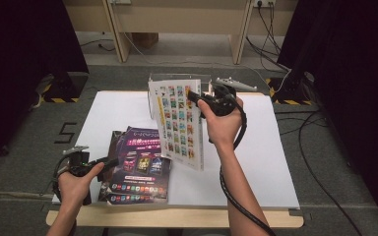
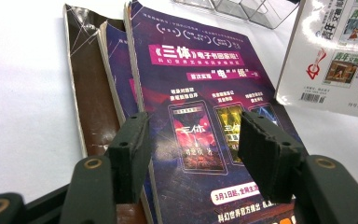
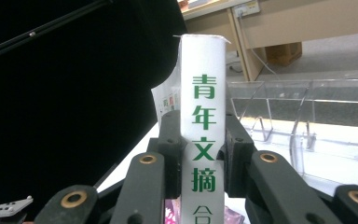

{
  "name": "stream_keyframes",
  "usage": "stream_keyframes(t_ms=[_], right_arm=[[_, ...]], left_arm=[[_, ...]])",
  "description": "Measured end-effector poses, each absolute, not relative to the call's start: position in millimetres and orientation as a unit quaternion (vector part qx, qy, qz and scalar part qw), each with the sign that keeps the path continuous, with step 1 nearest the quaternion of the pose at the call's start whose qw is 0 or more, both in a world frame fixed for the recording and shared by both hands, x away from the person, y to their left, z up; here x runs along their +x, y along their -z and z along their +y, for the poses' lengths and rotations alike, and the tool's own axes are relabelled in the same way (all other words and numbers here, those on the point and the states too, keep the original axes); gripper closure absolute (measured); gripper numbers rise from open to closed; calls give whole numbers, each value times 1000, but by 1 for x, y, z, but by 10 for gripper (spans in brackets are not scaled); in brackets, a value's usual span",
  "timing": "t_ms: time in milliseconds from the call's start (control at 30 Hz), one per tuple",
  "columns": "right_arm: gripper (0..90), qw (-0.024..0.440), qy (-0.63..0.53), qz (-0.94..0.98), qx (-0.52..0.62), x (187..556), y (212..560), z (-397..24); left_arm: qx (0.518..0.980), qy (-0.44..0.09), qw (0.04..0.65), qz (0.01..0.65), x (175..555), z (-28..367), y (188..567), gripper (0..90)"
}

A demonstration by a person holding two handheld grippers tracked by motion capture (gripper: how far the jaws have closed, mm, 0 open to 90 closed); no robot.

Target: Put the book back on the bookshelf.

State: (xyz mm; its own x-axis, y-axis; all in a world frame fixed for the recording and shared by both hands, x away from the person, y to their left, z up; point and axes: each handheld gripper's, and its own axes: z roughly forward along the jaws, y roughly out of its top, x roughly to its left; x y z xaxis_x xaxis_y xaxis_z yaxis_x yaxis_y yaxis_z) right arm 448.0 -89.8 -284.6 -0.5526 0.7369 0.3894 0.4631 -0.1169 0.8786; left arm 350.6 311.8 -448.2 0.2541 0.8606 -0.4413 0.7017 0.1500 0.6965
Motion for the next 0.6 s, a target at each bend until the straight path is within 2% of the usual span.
stream_keyframes(t_ms=[600], right_arm=[[740,124,-590,640,476,452,285,-109]], left_arm=[[647,-86,457,604,351,311,449,429]])
